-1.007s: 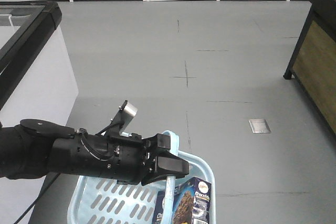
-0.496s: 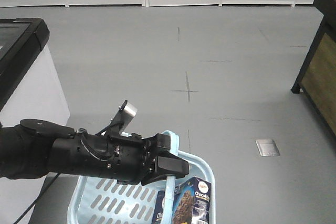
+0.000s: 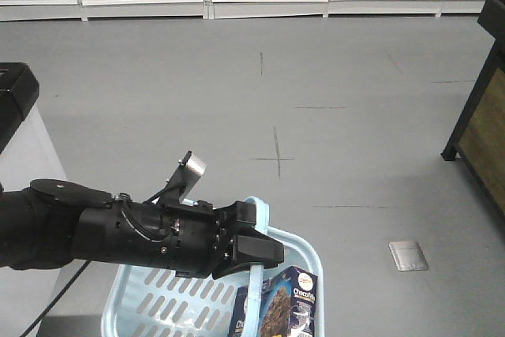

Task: Left arm holds basket, right arm returns cookies
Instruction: 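Drive forward toward the drink shelves holding the basket in the left gripper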

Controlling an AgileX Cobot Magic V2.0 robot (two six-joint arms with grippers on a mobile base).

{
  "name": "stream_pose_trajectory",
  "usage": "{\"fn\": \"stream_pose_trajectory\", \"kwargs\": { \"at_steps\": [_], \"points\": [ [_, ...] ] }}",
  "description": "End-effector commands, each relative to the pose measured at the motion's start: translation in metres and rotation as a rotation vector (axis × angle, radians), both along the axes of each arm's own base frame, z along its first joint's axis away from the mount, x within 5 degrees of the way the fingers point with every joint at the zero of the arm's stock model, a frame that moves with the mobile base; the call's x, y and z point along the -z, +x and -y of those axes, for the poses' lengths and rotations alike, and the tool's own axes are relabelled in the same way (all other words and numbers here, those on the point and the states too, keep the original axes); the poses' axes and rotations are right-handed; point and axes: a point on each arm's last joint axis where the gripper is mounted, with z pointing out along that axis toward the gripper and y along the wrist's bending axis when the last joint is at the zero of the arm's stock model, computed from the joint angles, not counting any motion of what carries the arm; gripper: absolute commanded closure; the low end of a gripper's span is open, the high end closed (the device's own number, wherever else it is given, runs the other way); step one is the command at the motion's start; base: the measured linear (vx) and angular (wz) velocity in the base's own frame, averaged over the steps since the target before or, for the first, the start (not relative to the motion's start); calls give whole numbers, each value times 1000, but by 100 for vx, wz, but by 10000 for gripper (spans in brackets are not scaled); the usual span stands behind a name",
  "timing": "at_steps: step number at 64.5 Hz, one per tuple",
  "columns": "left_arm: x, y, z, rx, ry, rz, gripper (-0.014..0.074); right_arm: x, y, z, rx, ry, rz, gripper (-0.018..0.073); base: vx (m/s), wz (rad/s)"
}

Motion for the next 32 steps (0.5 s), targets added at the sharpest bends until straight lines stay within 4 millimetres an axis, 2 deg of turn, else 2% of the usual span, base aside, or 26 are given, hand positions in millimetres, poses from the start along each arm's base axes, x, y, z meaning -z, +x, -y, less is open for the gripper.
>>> {"fn": "stream_pose_trajectory", "kwargs": {
  "at_steps": [1,32],
  "points": [
    [-32,-2,4,-8,-148,21,604,-6,-1,1,12,-14,83,567,36,-6],
    [-32,-2,4,-8,-148,21,604,-6,-1,1,12,-14,83,567,37,-1]
  ]
}}
